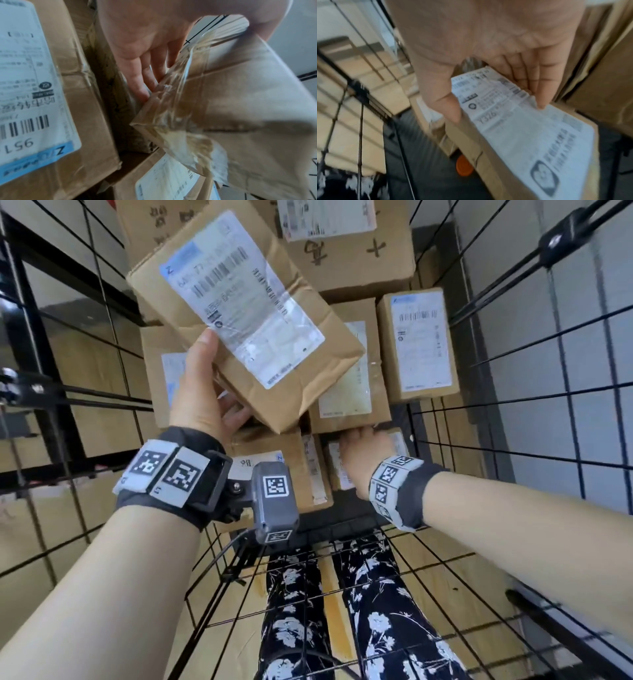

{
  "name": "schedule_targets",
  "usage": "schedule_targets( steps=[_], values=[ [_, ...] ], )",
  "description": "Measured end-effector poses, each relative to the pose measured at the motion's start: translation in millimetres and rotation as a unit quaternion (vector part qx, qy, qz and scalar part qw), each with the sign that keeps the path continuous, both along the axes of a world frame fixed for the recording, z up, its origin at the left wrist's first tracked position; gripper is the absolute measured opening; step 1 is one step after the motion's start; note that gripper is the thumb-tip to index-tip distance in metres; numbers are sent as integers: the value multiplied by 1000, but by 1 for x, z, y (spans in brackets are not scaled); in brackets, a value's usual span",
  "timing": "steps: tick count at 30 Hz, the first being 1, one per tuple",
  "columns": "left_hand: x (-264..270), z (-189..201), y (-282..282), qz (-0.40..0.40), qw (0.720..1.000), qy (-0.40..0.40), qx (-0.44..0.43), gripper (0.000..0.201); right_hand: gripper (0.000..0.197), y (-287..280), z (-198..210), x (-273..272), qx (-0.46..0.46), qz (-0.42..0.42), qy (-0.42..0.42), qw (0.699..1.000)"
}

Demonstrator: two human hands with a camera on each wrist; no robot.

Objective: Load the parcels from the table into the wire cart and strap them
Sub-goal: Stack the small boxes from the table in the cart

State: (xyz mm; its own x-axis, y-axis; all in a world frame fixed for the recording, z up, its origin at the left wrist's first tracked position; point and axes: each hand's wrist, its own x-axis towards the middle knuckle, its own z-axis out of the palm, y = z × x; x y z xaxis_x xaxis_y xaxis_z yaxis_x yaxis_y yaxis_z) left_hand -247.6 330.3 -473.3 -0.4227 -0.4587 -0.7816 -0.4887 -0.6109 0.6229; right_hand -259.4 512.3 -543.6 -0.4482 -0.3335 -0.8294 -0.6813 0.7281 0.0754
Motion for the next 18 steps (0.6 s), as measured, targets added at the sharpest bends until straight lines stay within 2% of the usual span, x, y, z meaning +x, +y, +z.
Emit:
schedule_targets(
  steps=[3,7,10,12,14,16,18],
  values=[
    [2,14,-5,36,999,5,2,47,44,-1,30,-11,4,-34,-48,998],
    [3,32,-14,51,999,7,6,47,30,-13,75,-29,33,-30,-175,984],
    [8,41,-19,44,999,3,3,41,28,-22,105,-52,25,-91,-173,980],
    [11,44,-21,40,999,3,-2,36,28,-21,113,-71,-26,-177,-156,971],
    [14,44,-24,46,999,1,-4,30,24,-17,113,-88,-97,-290,-148,940],
    [17,41,-26,50,999,-3,-4,31,24,-13,111,-98,-151,-406,-134,891],
    [21,36,-26,43,999,-18,-17,36,24,-8,102,-102,-183,-484,-121,847]
  ],
)
